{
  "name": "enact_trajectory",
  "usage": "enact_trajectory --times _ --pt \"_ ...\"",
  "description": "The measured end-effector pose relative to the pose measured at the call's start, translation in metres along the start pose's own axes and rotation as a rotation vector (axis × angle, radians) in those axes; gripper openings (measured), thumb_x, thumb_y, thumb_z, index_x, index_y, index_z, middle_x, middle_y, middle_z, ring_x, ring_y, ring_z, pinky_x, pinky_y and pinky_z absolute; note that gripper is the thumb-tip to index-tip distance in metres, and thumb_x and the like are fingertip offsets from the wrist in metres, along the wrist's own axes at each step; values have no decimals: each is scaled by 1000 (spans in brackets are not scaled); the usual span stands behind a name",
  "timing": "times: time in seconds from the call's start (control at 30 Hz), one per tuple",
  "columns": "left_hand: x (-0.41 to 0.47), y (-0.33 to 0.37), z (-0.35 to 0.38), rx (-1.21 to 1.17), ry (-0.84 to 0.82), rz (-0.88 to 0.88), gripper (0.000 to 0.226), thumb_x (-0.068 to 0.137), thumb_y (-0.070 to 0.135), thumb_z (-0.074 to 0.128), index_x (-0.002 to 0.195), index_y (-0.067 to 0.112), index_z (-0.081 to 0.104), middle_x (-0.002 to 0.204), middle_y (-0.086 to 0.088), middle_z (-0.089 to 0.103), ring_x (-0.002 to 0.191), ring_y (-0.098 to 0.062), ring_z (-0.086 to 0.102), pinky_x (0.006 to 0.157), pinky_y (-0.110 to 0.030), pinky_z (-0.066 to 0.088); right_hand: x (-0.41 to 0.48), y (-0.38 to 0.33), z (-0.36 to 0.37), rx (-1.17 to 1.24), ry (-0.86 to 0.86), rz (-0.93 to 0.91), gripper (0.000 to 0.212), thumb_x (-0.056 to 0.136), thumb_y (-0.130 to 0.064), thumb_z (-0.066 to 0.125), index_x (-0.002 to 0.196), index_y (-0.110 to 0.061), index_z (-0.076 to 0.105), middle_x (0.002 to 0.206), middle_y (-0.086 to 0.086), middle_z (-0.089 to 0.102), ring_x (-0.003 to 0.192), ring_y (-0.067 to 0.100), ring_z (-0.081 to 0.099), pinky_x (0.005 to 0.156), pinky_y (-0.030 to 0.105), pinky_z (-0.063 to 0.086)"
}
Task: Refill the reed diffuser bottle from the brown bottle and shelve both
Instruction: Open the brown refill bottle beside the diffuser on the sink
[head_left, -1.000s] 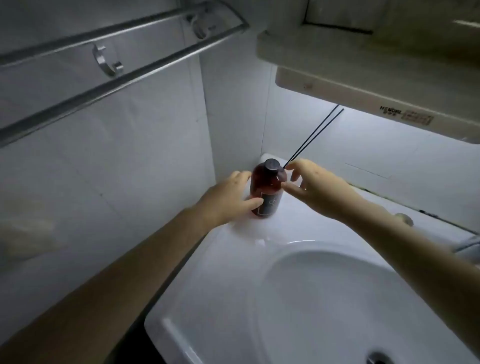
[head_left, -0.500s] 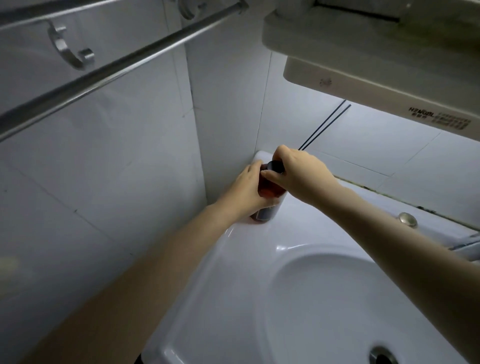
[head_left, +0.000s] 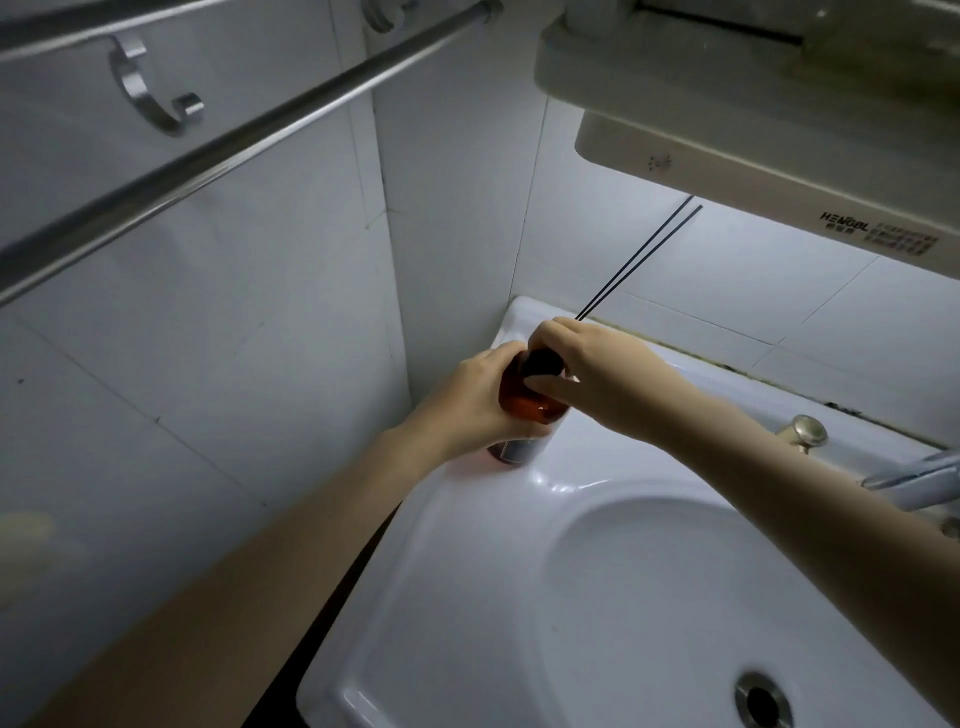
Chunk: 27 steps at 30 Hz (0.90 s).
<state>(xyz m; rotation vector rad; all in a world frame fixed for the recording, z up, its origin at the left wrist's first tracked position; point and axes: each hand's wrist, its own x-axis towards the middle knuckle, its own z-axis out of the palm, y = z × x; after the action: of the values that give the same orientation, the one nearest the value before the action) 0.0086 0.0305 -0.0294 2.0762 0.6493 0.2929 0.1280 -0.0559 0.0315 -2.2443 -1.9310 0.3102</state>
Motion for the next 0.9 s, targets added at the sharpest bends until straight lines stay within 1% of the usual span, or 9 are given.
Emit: enact_trajectory --times 0.1,0.2,0.3,0.43,0.5,0.6,0.73,0.8,0.9 --pt "-11 0 -1 -13 -8 11 52 59 40 74 105 31 51 102 8 63 90 -14 58 73 -24 48 -8 -4 -4 31 -82 -65 30 86 -17 52 116 -18 52 114 5 49 90 24 49 77 42 48" --pt "-22 -1 0 -12 -4 12 59 58 40 75 110 31 50 104 8 63 92 -12 58 74 -19 47 -15 -9 -1 -14 -98 -75 38 86 -27 54 123 -23 45 120 2 46 98 20 44 75 36 46" --pt "-33 -1 -1 6 -13 16 62 58 39 77 112 28 49 109 7 63 94 -13 58 76 -21 48 -20 -14 5 -40 -37 -4 46 86 -42 52 125 -20 40 125 0 46 110 20 44 73 33 41" --pt "-50 0 -1 5 -10 13 60 57 37 78 110 25 51 104 4 65 92 -15 59 79 -31 52 -28 -21 10 -55 -46 -31 36 87 -42 50 114 -19 45 117 1 49 102 19 45 67 29 32" --pt "-58 2 0 11 -1 9 62 56 40 76 111 25 51 105 3 65 92 -15 59 79 -32 52 -33 -25 10 -18 -81 -73 32 88 -34 50 115 -18 46 117 2 49 103 21 47 68 31 36" --pt "-72 4 2 17 19 20 64 55 43 74 112 25 52 104 4 66 91 -14 60 78 -26 51 -42 -33 8 47 -110 -125 34 86 -26 53 118 -21 47 118 2 48 105 23 47 78 35 45" --pt "-86 5 3 31 24 13 66 55 41 75 113 21 51 106 1 66 92 -15 59 79 -29 51 -50 -44 11 -67 -55 -105 35 86 -38 51 115 -19 47 117 2 49 106 23 47 76 33 42" --pt "-93 7 4 30 29 10 64 53 43 73 110 21 52 102 3 66 89 -15 59 76 -27 50 -54 -49 12 -48 -76 -114 31 85 -32 52 113 -17 48 115 3 49 104 23 48 74 33 43" --pt "-101 8 5 21 44 26 62 56 34 79 110 23 52 102 4 65 87 -13 58 75 -23 50 -59 -55 12 15 -148 -167 38 81 -23 56 118 -19 47 119 3 48 106 23 47 81 36 46"
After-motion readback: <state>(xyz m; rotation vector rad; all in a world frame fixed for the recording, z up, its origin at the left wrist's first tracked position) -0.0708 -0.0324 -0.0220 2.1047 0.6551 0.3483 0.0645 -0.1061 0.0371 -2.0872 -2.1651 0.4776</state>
